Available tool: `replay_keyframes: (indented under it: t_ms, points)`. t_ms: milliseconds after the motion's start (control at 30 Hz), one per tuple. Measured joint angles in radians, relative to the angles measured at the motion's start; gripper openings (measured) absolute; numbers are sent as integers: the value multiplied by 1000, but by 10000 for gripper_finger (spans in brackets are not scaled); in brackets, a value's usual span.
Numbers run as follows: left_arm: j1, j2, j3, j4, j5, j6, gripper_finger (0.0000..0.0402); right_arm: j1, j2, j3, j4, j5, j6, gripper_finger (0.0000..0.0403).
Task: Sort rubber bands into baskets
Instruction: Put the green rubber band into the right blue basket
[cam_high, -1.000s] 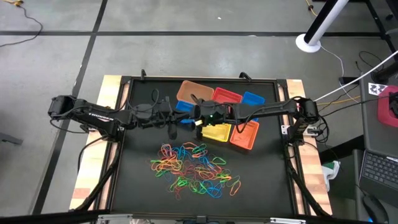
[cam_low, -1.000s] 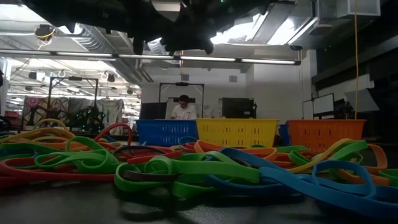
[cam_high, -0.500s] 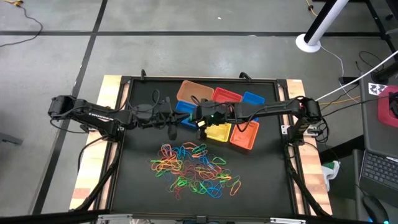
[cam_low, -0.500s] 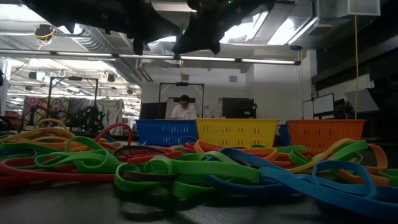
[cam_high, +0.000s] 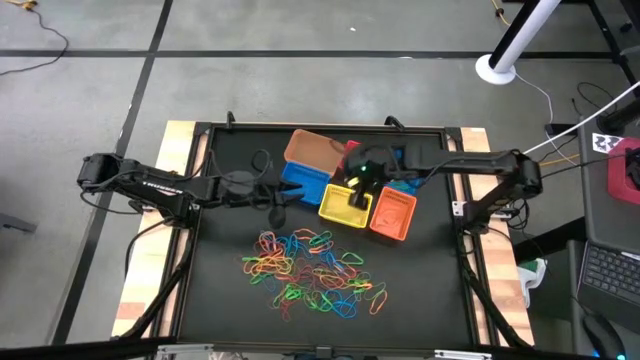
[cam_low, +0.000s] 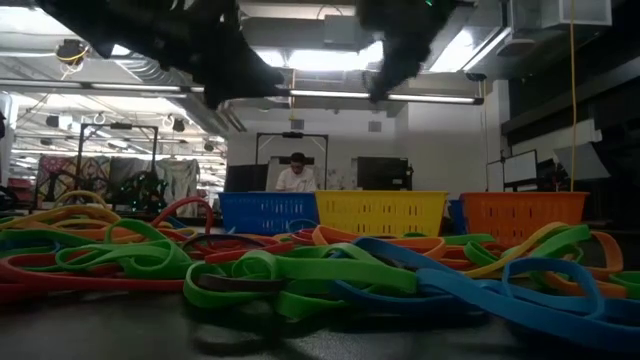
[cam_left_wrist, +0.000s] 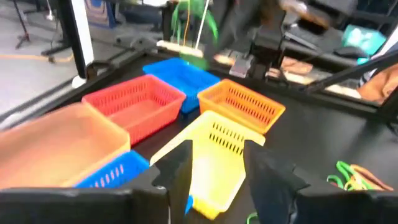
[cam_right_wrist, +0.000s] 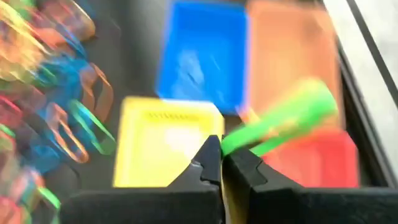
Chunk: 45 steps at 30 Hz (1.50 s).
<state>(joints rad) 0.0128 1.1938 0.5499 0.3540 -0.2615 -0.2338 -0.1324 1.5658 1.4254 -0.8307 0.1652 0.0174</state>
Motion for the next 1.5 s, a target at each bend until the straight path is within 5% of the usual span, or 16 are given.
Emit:
replay_keyframes:
  t_ms: [267,633,1067,1267,1500]
  points:
    - [0,0,0,-87,0,-65,145,-207,-11,0,-304,10,-56,3]
    - [0,0,0,-120,5,-109,145,-461,-7,-132,-344,-61,-105,7]
    - [-63,0,0,-171,20,-116,145,-516,-7,-251,-312,-159,-104,11]
    - [-130,0,0,-186,78,-133,145,-516,-7,-251,-310,-206,-103,71]
    - [-224,0,0,-408,239,-295,145,-516,-7,-251,-269,-202,-102,145]
